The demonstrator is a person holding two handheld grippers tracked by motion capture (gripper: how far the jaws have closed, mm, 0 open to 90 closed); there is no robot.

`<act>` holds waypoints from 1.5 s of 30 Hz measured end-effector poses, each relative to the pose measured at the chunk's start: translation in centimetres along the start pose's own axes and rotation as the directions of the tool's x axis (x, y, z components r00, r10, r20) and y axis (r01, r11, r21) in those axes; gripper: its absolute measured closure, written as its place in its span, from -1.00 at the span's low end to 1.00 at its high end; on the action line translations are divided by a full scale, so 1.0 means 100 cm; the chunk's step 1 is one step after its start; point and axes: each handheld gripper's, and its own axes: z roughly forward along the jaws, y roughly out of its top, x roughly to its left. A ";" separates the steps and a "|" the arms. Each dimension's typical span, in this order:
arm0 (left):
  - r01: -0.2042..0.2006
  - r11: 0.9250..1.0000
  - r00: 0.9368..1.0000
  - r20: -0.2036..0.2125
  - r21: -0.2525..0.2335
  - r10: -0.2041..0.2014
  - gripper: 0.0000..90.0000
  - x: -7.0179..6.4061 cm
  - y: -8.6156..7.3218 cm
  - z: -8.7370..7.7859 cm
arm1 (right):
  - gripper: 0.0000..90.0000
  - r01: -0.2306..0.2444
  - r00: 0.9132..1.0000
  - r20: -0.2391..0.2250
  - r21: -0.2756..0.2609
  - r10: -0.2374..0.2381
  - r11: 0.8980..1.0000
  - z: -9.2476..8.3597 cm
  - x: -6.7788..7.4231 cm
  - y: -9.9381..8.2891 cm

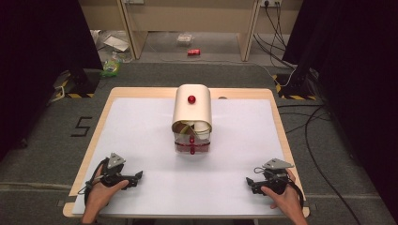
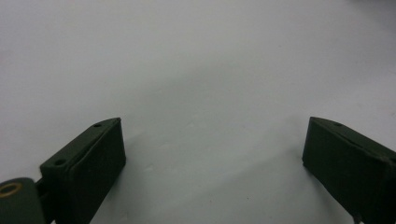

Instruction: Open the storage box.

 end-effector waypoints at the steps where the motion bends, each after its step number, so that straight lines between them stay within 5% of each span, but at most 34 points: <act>1: 0.000 1.000 1.000 0.000 0.000 0.000 -0.89 0.000 0.000 0.000 | -0.99 0.000 1.000 0.000 -0.001 0.000 1.000 0.000 0.000 0.000; 8: 0.000 1.000 1.000 0.000 0.000 0.000 -0.89 0.000 0.000 0.000 | -0.92 0.004 1.000 0.001 -0.008 -0.004 1.000 -0.001 0.000 0.000; 9: 0.001 1.000 1.000 0.001 0.001 -0.001 -0.89 0.000 0.000 0.000 | -0.56 0.007 1.000 -0.004 -0.025 -0.007 1.000 -0.003 0.001 0.001; 10: 0.000 1.000 1.000 0.000 0.000 0.000 -0.89 0.000 0.000 0.000 | -0.46 0.012 1.000 -0.008 -0.040 -0.013 0.999 -0.005 0.001 0.002; 13: 0.000 1.000 1.000 0.000 0.000 0.000 -0.89 0.000 0.000 0.000 | -0.71 0.011 1.000 -0.001 -0.074 -0.012 0.997 -0.008 0.005 0.005; 16: 0.000 1.000 1.000 0.000 0.000 0.000 -0.89 0.000 0.000 0.000 | -0.55 0.013 1.000 -0.011 -0.108 -0.015 0.994 -0.011 0.007 0.008; 17: 0.001 1.000 1.000 0.000 0.000 -0.001 -0.89 0.000 0.000 0.000 | -0.67 0.020 1.000 -0.014 -0.131 -0.022 0.991 -0.012 0.011 0.011; 27: 0.001 1.000 1.000 0.000 0.000 -0.001 -0.89 0.000 0.000 0.000 | -0.66 0.074 0.996 -0.029 -0.187 -0.080 0.980 -0.012 0.032 0.023; 41: 0.000 1.000 1.000 0.000 0.000 0.000 -0.89 0.000 0.000 0.000 | -0.65 0.164 0.982 -0.060 -0.227 -0.181 0.960 0.000 0.066 0.045; 45: 0.001 1.000 1.000 0.001 0.000 -0.001 -0.89 0.000 0.000 0.000 | -0.62 0.208 0.971 -0.059 -0.251 -0.230 0.945 0.005 0.078 0.053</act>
